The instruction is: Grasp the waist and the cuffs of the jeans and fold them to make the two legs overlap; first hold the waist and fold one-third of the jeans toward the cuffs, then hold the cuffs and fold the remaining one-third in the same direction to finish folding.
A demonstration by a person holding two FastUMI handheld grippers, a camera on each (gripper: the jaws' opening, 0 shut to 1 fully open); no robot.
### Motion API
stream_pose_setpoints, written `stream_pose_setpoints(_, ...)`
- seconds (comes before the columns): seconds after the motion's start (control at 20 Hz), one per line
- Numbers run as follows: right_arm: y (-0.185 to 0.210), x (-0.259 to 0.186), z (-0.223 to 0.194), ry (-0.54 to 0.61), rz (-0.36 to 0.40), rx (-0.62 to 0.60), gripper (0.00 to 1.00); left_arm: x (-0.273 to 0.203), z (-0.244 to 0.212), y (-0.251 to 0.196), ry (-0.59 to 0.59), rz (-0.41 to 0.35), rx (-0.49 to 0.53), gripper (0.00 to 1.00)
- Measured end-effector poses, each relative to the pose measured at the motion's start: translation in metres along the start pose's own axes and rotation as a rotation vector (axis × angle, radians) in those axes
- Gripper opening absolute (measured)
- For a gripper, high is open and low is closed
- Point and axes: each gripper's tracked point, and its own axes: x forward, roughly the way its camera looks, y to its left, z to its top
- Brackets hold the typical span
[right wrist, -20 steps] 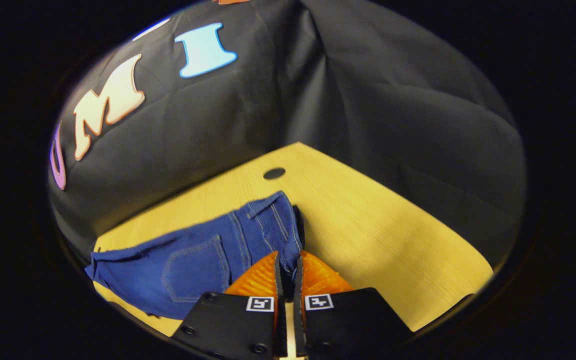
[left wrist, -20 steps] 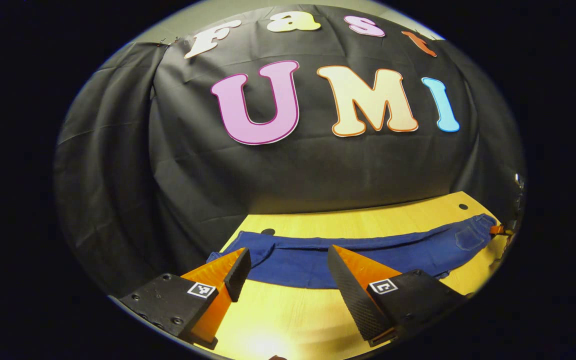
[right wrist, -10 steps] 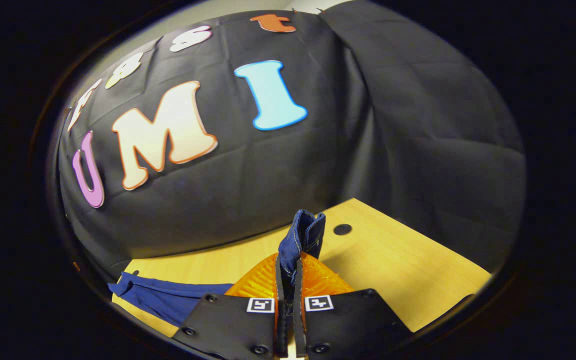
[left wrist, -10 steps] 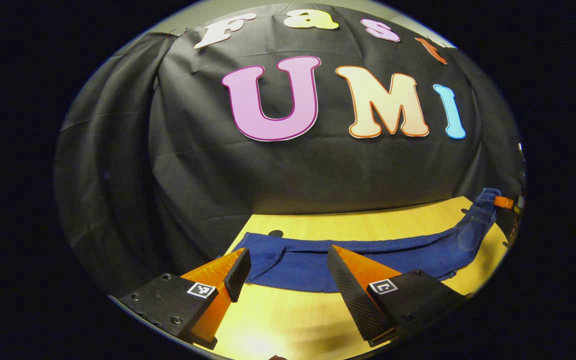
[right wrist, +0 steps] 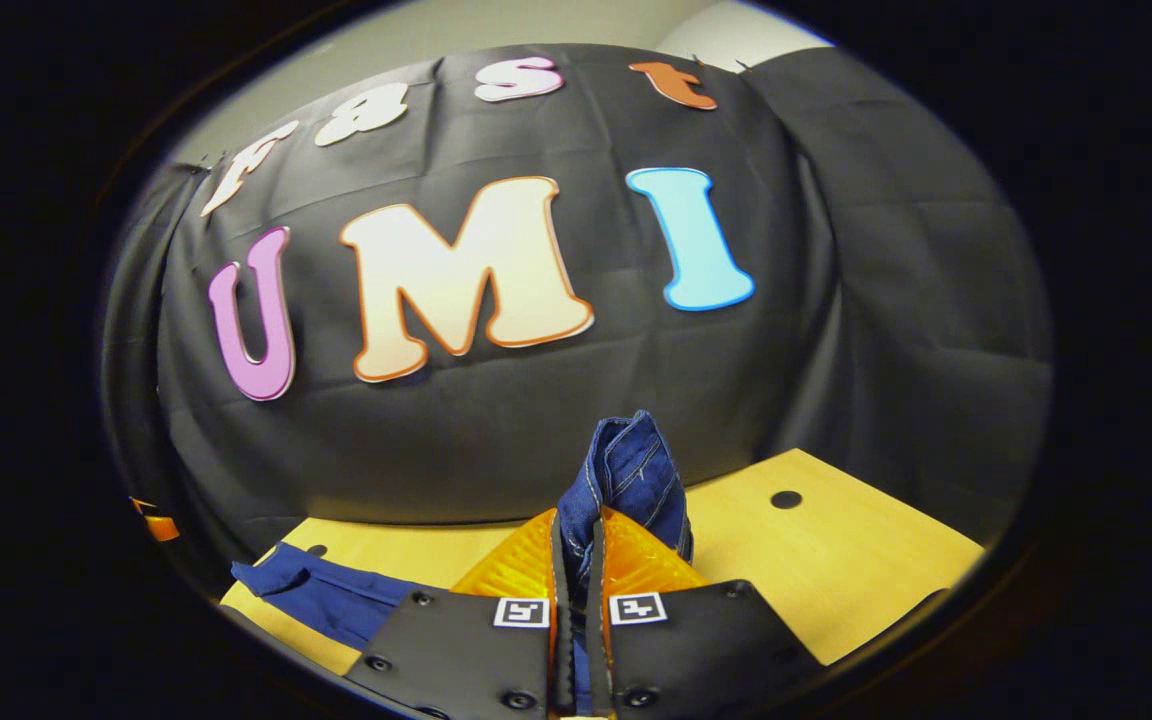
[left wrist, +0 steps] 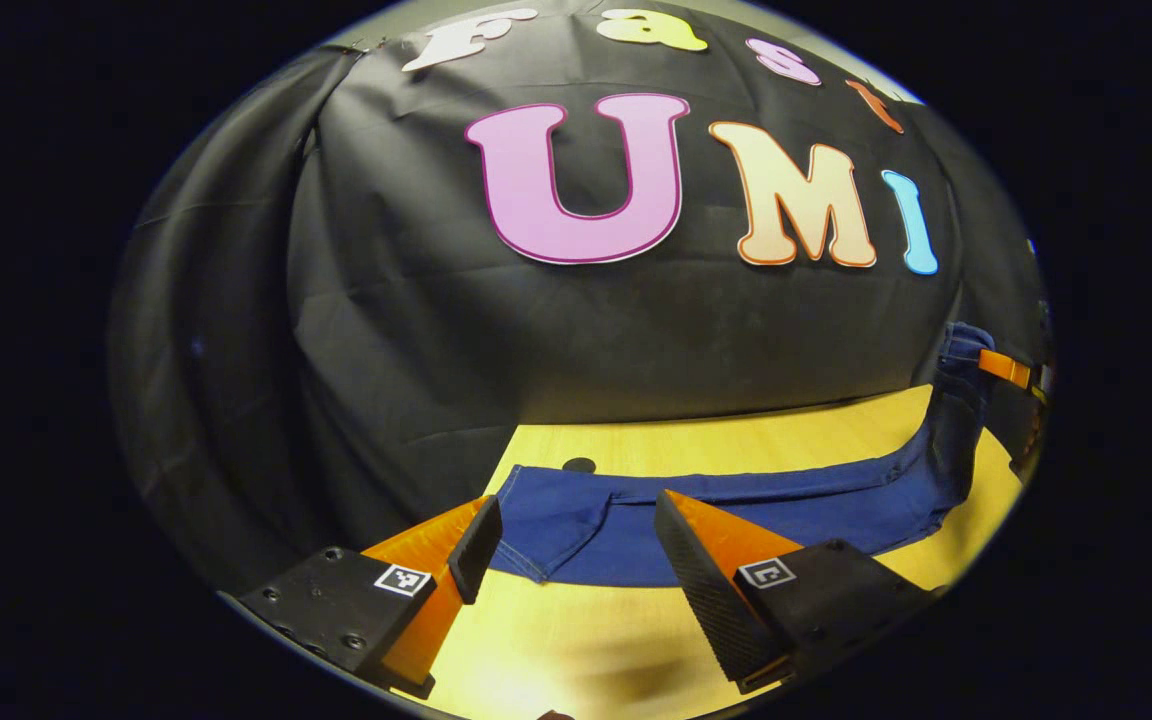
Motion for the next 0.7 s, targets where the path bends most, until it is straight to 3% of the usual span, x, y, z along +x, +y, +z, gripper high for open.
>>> stream_pose_setpoints(0.2,0.060,0.006,-0.014,-0.010,0.052,-0.024,0.08,0.006,-0.005,0.032,0.001,-0.012,-0.002,0.95)
stream_pose_setpoints(0.25,0.073,0.009,-0.020,-0.006,0.064,-0.029,0.08,0.006,-0.007,0.040,0.000,-0.013,-0.002,1.00)
stream_pose_setpoints(0.35,0.100,0.015,-0.037,0.005,0.087,-0.032,0.07,0.008,-0.012,0.055,0.006,-0.015,0.000,0.95)
stream_pose_setpoints(0.7,0.183,0.028,-0.130,0.109,0.179,-0.091,0.07,0.012,-0.037,0.090,0.050,-0.031,-0.006,0.95)
